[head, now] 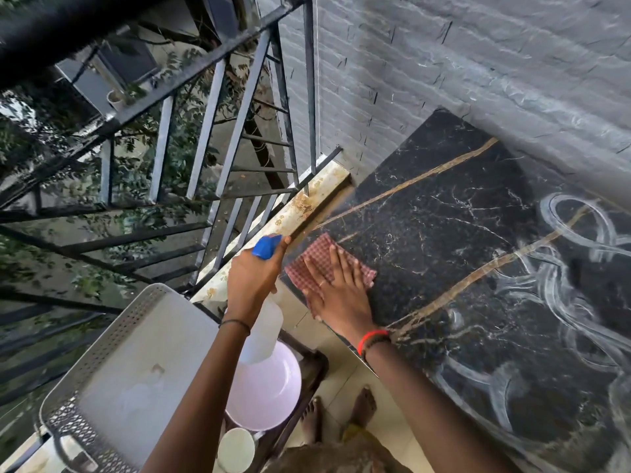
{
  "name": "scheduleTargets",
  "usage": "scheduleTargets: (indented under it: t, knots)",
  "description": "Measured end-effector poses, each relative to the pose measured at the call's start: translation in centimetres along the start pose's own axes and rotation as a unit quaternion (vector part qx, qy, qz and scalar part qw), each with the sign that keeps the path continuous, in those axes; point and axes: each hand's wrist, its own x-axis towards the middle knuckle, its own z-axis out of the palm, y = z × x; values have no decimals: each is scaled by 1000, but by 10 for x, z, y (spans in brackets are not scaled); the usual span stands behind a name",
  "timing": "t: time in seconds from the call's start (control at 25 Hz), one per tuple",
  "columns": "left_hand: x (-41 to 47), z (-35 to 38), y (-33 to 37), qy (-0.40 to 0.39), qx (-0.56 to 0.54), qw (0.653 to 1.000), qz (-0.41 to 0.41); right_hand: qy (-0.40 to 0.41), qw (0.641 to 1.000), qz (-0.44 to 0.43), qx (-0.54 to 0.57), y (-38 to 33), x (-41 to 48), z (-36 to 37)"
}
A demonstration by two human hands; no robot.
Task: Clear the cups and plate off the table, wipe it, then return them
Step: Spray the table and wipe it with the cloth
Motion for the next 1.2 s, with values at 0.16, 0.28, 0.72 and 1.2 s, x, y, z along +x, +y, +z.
scheduleTargets:
  t: [0.16, 0.28, 0.72, 1.2]
  knots:
    - [10, 2, 1, -6, 19, 1000, -10, 9, 1000, 16, -19, 43, -26, 1]
    - [13, 3, -2, -7, 20, 999, -28, 15, 998, 66, -19, 74, 8, -14]
    - [14, -16, -13, 14, 0, 998, -63, -6, 999, -28, -19, -33, 54, -5]
    - [18, -3, -12, 0, -4, 1000, -28, -13, 991, 136, 8, 120, 54, -45]
